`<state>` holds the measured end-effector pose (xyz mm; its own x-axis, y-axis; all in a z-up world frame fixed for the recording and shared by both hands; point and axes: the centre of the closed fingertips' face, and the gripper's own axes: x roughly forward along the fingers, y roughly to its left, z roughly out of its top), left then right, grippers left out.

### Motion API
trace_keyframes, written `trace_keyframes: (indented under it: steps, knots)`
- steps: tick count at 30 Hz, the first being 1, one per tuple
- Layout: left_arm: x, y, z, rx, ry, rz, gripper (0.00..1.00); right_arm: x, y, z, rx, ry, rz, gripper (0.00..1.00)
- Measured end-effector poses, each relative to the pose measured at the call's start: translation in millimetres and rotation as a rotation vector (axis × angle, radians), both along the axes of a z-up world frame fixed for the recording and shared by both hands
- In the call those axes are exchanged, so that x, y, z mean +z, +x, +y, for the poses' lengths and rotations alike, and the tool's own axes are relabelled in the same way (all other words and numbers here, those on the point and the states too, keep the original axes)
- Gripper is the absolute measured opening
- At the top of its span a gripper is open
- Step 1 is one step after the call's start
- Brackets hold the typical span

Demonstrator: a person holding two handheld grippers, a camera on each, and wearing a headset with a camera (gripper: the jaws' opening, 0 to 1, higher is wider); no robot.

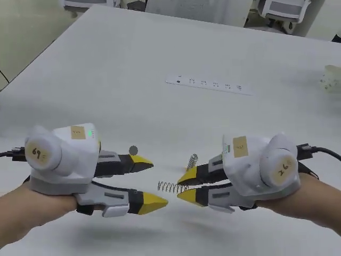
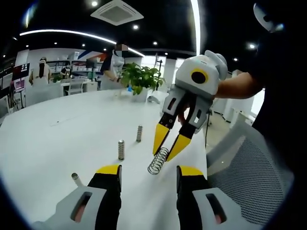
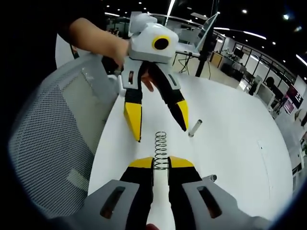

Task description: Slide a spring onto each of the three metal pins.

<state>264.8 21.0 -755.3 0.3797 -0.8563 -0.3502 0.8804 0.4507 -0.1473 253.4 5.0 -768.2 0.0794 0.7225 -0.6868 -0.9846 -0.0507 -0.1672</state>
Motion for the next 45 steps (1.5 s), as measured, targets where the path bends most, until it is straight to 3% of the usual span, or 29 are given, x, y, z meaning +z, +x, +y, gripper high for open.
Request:
trace_keyframes:
  steps: [6,12,20,22,29,31,45]
  knots:
    - [-4.2,-3.1,-12.4,-0.059,0.007,-0.005,0.24,1.2,-3.0,-4.6,-0.002,0.005,0.005,0.08]
    - [0.1,-6.5,-22.4,-0.093,-0.006,-0.021,0.17,-1.1,-6.0,-8.8,-0.008,0.007,0.015,0.08]
    - [-0.2,-9.6,-25.9,-0.112,-0.004,-0.025,0.09,5.8,-5.8,-8.0,-0.019,0.041,0.022,0.08]
    - [0.4,-11.1,-27.0,-0.122,0.0,-0.042,0.06,6.3,-5.5,-8.1,-0.017,0.04,0.019,0.08]
    - [2.0,-12.1,-28.8,-0.14,-0.005,-0.058,0.04,5.5,-5.6,-10.2,-0.015,0.034,0.012,0.08]
    - [1.9,-17.6,-30.7,-0.17,-0.01,-0.045,0.02,3.4,-6.2,-12.0,-0.013,0.027,0.01,0.08]
    - [2.6,-21.2,-34.7,-0.206,-0.018,-0.03,0.01,3.6,-8.6,-17.4,-0.036,0.055,0.035,0.1]
